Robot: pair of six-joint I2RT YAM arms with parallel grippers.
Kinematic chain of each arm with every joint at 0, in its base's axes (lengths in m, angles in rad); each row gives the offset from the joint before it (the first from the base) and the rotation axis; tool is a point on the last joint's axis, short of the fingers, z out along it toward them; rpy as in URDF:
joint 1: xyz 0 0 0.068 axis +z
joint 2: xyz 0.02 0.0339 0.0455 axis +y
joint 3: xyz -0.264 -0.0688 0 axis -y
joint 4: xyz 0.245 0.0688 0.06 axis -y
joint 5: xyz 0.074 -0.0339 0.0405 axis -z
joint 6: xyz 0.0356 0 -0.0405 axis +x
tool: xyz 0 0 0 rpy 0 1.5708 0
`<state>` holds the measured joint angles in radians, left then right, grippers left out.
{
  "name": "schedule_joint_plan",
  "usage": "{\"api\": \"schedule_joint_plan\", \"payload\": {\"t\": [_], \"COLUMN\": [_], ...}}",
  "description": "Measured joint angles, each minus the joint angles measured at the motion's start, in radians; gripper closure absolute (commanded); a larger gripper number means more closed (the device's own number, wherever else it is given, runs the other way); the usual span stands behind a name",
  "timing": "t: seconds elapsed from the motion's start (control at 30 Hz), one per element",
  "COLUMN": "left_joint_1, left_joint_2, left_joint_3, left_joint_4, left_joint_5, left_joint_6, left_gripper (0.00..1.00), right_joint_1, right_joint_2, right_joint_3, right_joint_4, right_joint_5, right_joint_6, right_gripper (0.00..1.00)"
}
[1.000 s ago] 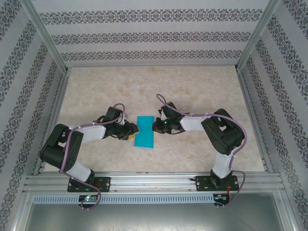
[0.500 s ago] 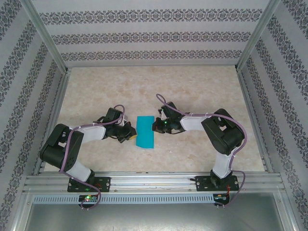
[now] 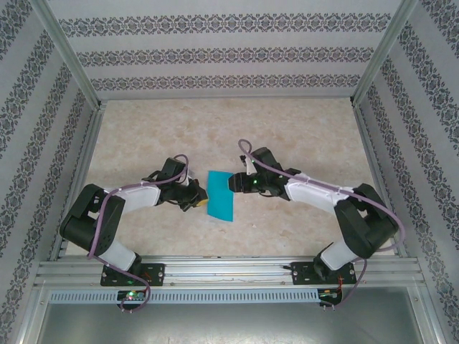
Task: Fold a paper plane with a square sheet of paper (fold left side to right side)
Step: Third fold the triangle at the center of the table.
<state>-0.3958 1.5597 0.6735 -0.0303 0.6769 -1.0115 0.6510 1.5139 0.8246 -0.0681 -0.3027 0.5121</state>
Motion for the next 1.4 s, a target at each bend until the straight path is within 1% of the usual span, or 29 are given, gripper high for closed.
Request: {"api": "schedule_joint_plan", "payload": {"t": [0.23,0.3,0.43,0.5,0.63,0.8,0.9,1.07,1.17,1.23,1.27,1.33,1.37,1.4], "left_joint_1": [-0.008,-0.014,-0.023,-0.027,-0.036,-0.042,-0.043,-0.043,-0.043,-0.043,-0.043,-0.043,-0.043,-0.043], "left_joint_2": [0.0,0.0,0.001,0.001,0.001,0.003,0.003,0.006,0.008,0.012,0.013,0.013,0.013,0.013], "left_joint_3": [0.019,0.021,0.029,0.034,0.037,0.038,0.038,0.038,0.038,0.038,0.038,0.038,0.038,0.038], "left_joint_4": [-0.028,-0.031,-0.037,-0.038,-0.038,-0.038,-0.037,-0.037,-0.038,-0.038,-0.038,-0.04,-0.041,-0.042], "left_joint_5": [-0.004,-0.004,-0.006,-0.008,-0.008,-0.011,-0.011,-0.011,-0.011,-0.011,-0.011,-0.012,-0.012,-0.012], "left_joint_6": [-0.024,-0.03,-0.042,-0.045,-0.052,-0.057,-0.06,-0.063,-0.063,-0.063,-0.063,-0.063,-0.063,-0.063], "left_gripper": [1.0,1.0,1.0,1.0,1.0,1.0,1.0,1.0,1.0,0.99,0.99,0.94,0.91,0.88], "right_joint_1": [0.231,0.29,0.399,0.438,0.453,0.453,0.453,0.453,0.453,0.453,0.453,0.452,0.452,0.451], "right_joint_2": [-0.119,-0.126,-0.107,-0.078,-0.001,0.063,0.09,0.105,0.105,0.105,0.105,0.105,0.105,0.105], "right_joint_3": [-0.109,-0.127,-0.137,-0.132,-0.088,-0.022,0.002,0.011,0.011,0.011,0.011,0.011,0.011,0.011], "right_joint_4": [-0.025,-0.024,-0.012,-0.01,-0.011,-0.01,-0.005,-0.003,-0.003,-0.003,-0.003,-0.003,-0.003,-0.003], "right_joint_5": [0.152,0.194,0.3,0.348,0.409,0.447,0.449,0.456,0.457,0.457,0.457,0.457,0.456,0.455], "right_joint_6": [-0.164,-0.212,-0.32,-0.357,-0.401,-0.425,-0.436,-0.442,-0.443,-0.445,-0.44,-0.435,-0.432,-0.43], "right_gripper": [0.43,0.41,0.31,0.3,0.29,0.3,0.37,0.52,0.66,0.79,0.84,0.96,1.0,1.0]}}
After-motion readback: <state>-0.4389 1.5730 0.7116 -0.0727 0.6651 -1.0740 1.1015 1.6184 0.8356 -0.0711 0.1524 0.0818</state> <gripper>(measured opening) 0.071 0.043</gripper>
